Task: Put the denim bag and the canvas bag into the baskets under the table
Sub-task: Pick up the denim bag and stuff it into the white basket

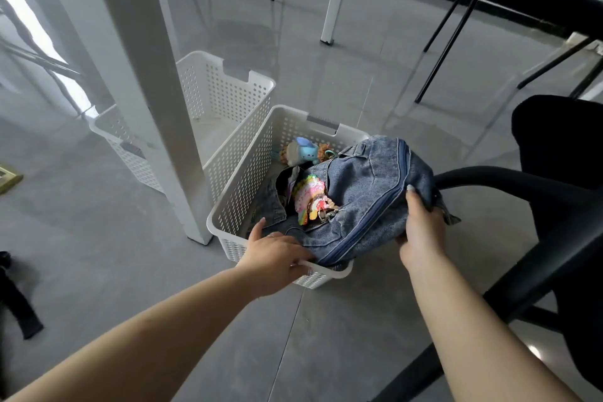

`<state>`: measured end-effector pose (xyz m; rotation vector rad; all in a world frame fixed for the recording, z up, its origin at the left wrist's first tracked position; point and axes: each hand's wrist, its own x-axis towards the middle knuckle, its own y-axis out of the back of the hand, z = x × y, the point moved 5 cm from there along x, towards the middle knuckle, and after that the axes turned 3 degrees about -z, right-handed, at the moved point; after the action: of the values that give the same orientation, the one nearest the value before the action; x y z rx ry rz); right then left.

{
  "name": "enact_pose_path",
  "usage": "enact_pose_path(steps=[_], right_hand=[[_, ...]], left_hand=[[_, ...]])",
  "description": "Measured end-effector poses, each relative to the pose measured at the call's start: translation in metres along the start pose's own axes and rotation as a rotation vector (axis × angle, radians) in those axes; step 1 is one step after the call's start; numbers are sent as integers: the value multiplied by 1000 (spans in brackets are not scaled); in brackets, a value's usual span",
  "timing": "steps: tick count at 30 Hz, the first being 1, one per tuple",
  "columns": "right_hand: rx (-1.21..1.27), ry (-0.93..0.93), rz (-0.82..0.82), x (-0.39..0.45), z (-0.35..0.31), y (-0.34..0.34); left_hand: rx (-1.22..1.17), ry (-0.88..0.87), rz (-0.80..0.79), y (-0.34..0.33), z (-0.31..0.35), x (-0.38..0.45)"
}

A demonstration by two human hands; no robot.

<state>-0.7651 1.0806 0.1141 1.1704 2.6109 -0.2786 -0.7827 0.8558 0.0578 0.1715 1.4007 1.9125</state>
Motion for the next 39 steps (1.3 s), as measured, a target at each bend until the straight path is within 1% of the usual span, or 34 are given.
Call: enact_pose_path(steps=[4, 8, 12, 17, 22, 25, 39], right_hand=[[67, -14, -49, -1, 0, -6], [158, -34, -191, 0, 2, -17], [158, -60, -272, 2, 9, -26], [179, -140, -268, 5, 22, -30], [190, -151, -232, 6, 23, -34], [193, -158, -239, 5, 21, -37], [84, -111, -211, 4, 25, -43]], left_hand=[[1, -6, -11, 7, -3, 9], [14, 1, -14, 16, -8, 23], [33, 20, 2, 26, -20, 34], [64, 33, 26, 31, -34, 34], [87, 17, 15, 31, -35, 38], [99, 6, 10, 33, -38, 43], [90, -12, 95, 36, -45, 47]])
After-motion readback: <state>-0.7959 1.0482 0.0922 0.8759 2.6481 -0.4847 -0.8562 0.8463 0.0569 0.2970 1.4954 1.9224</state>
